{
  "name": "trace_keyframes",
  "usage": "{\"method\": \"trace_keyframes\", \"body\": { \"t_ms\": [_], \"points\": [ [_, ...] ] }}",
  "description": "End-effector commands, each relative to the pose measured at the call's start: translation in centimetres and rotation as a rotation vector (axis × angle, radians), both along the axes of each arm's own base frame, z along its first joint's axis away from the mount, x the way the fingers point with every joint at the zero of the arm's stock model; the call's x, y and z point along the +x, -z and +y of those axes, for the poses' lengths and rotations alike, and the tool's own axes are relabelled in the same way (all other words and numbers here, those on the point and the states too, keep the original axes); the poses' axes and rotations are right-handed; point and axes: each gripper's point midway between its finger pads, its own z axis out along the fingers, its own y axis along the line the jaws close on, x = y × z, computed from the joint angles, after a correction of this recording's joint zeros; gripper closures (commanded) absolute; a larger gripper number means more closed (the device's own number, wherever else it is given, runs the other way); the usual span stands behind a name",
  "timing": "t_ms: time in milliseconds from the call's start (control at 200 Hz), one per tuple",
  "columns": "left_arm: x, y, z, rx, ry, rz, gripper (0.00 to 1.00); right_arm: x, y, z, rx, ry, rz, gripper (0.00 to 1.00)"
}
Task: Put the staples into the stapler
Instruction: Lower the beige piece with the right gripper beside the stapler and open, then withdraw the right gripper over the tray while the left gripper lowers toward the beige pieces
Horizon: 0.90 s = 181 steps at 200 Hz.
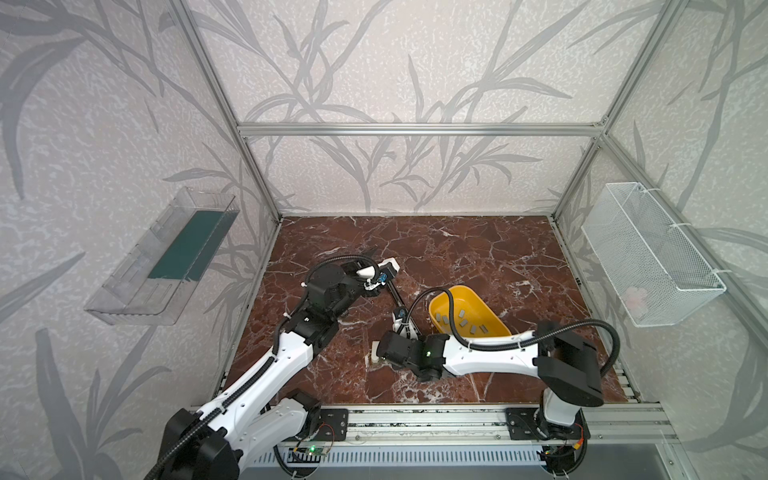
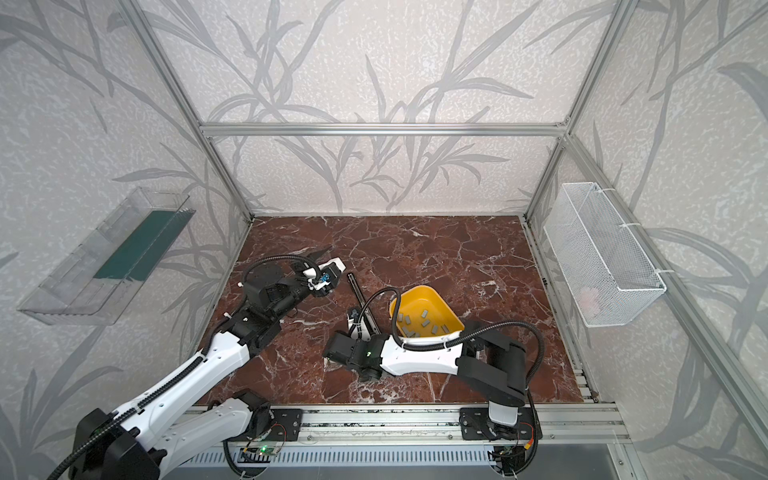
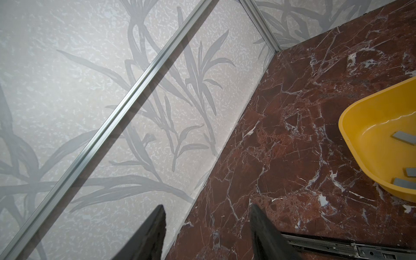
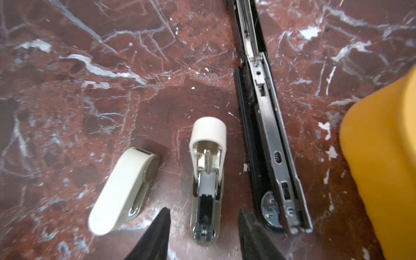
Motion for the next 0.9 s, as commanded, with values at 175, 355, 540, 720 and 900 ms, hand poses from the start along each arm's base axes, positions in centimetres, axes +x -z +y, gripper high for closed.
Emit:
{"method": "trace_keyframes", "body": {
  "t_ms": [175, 355, 540, 720, 900],
  "points": [
    [0.1, 0.2, 0.3, 0.016, -0.011, -0.003, 0.40, -2.2, -10.0, -6.9, 0.170, 0.029, -0.130, 0.53],
    [-0.1, -1.3, 0.4, -0.069, -0.021, 0.022, 0.38, -3.4, -17.8, -10.3, 0.445, -0.022, -0.176, 0.54],
    [0.6, 0.8, 0.8, 0.041, -0.063, 0.121, 0.39, 0.4, -24.4, -13.0, 0.375, -0.087, -0.481, 0.51],
    [-3.7, 7.7, 0.0, 0.329, 0.157, 0.418, 0.41, 7.4, -20.4, -18.7, 0.248, 0.125, -0.570, 0.49],
    [-5.2, 14.6, 1.4, 0.607, 0.255, 0.395, 0.38, 9.7, -12.4, -21.6, 0.204, 0.228, -0.570, 0.44]
  ]
}}
